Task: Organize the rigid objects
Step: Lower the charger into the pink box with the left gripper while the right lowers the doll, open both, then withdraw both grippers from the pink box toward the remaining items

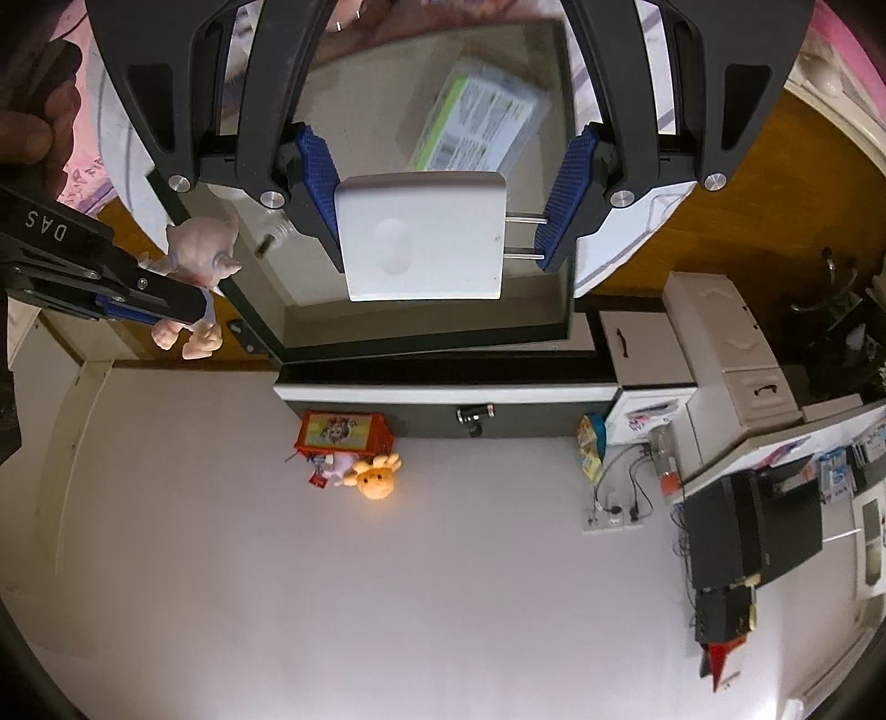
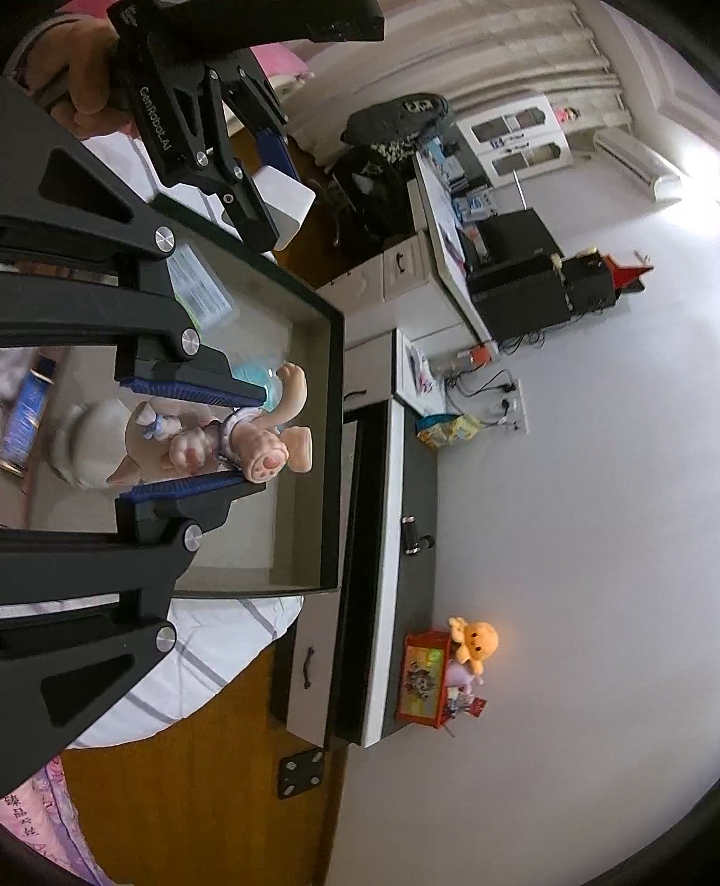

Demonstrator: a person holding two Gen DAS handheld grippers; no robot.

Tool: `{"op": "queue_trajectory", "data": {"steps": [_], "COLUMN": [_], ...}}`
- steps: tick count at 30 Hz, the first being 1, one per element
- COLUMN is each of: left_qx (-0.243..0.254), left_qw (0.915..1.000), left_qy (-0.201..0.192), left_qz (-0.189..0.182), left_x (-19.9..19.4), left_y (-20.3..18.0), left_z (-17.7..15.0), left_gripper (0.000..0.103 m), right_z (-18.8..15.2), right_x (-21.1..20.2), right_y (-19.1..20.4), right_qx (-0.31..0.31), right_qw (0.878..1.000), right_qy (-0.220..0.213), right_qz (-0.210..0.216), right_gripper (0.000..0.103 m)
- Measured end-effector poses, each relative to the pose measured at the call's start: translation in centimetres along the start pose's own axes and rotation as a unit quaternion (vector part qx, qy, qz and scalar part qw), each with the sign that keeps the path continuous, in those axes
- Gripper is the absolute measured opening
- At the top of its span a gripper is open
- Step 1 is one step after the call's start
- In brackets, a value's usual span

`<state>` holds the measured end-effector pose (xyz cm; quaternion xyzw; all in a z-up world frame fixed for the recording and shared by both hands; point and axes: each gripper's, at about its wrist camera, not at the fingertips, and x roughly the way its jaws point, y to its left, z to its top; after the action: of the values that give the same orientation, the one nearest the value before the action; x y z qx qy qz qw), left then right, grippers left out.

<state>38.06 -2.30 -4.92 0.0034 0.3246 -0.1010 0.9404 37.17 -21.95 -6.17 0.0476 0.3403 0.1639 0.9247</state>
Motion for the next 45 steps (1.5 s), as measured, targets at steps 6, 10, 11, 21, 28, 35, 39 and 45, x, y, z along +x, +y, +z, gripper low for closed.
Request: {"op": "queue_trajectory", "data": {"steps": [6,10,11,21,28,35,39,45], "left_qx": [0.001,-0.003,-0.004,-0.016,-0.017,-0.022,-0.033,-0.050], "left_qw": [0.9995,0.9996,0.9997,0.9997,0.9997,0.9993,0.9989,0.9981], "left_qy": [0.032,0.025,0.022,0.002,-0.011,-0.021,-0.020,-0.012], "left_qz": [0.003,0.011,0.012,0.016,0.012,0.022,0.026,0.033], "left_x": [3.8,3.4,3.1,-1.9,-6.6,-10.9,-12.6,-14.4], "left_y": [-0.4,-0.1,0.0,1.3,1.6,1.7,2.0,2.2], "left_z": [0.2,-0.2,-0.3,-2.2,-4.5,-7.4,-9.1,-12.2], "left_gripper": [0.078,0.095,0.099,0.103,0.103,0.103,0.103,0.103], "right_z": [-0.3,-0.6,-0.6,-1.5,-2.9,-5.5,-7.1,-10.1], "right_x": [2.4,2.0,1.8,-1.3,-4.0,-7.2,-8.9,-10.9], "right_y": [-0.9,-1.0,-1.0,1.0,2.5,4.5,5.4,5.7], "right_qx": [0.010,0.016,0.017,0.014,0.017,0.019,0.022,0.035], "right_qw": [1.000,1.000,1.000,0.999,1.000,0.999,0.999,0.999], "right_qy": [0.024,0.013,0.009,-0.002,-0.013,-0.023,-0.026,-0.023], "right_qz": [-0.004,-0.017,-0.019,-0.032,-0.022,-0.013,-0.009,-0.014], "right_gripper": [0.026,0.079,0.084,0.103,0.103,0.103,0.103,0.103]}}
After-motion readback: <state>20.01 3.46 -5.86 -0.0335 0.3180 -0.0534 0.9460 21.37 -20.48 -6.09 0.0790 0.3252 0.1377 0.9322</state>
